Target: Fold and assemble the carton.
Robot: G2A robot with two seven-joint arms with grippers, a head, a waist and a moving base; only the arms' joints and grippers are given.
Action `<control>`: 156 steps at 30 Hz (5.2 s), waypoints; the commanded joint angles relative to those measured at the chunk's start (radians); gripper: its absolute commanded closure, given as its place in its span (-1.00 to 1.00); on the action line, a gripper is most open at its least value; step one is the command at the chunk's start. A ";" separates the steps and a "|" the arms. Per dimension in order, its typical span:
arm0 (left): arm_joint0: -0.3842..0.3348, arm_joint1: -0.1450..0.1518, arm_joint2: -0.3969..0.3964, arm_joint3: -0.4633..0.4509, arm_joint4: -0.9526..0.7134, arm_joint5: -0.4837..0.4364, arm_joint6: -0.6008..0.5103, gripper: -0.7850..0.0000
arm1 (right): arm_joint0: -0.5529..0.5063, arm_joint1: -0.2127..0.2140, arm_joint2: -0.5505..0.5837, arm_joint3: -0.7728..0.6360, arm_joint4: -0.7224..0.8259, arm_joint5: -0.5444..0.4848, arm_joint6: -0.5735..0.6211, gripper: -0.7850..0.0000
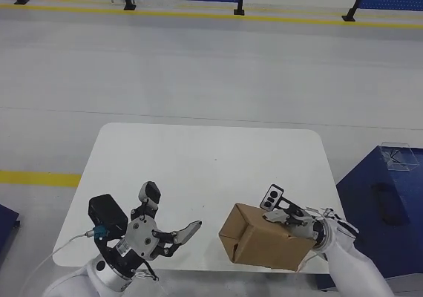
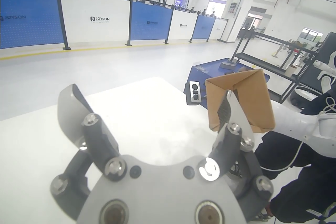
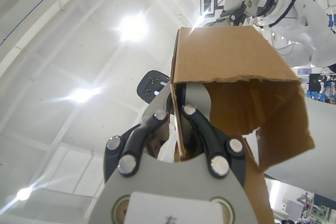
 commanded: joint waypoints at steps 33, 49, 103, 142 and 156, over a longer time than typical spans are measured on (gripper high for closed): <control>0.000 0.000 0.000 0.000 0.000 0.000 0.000 -1.00 | 0.344 -0.047 -0.215 -0.019 1.212 -0.885 -2.687 1.00; 0.000 0.000 0.000 0.000 0.000 0.000 0.000 -1.00 | 0.491 -0.121 -0.414 0.169 1.305 -0.967 -2.605 -0.45; -0.056 0.001 0.042 0.052 0.008 0.030 -0.183 -1.00 | 0.389 0.015 0.010 0.457 -0.342 -0.139 -0.107 -1.00; -0.587 -0.112 0.508 0.601 0.266 0.477 -0.762 -1.00 | 0.379 0.066 -0.339 0.176 -1.480 -0.196 -0.149 -1.00; -0.662 -0.152 0.540 0.717 0.169 0.457 -0.771 -1.00 | 0.397 0.042 -0.411 0.195 -1.500 -0.173 -0.188 -1.00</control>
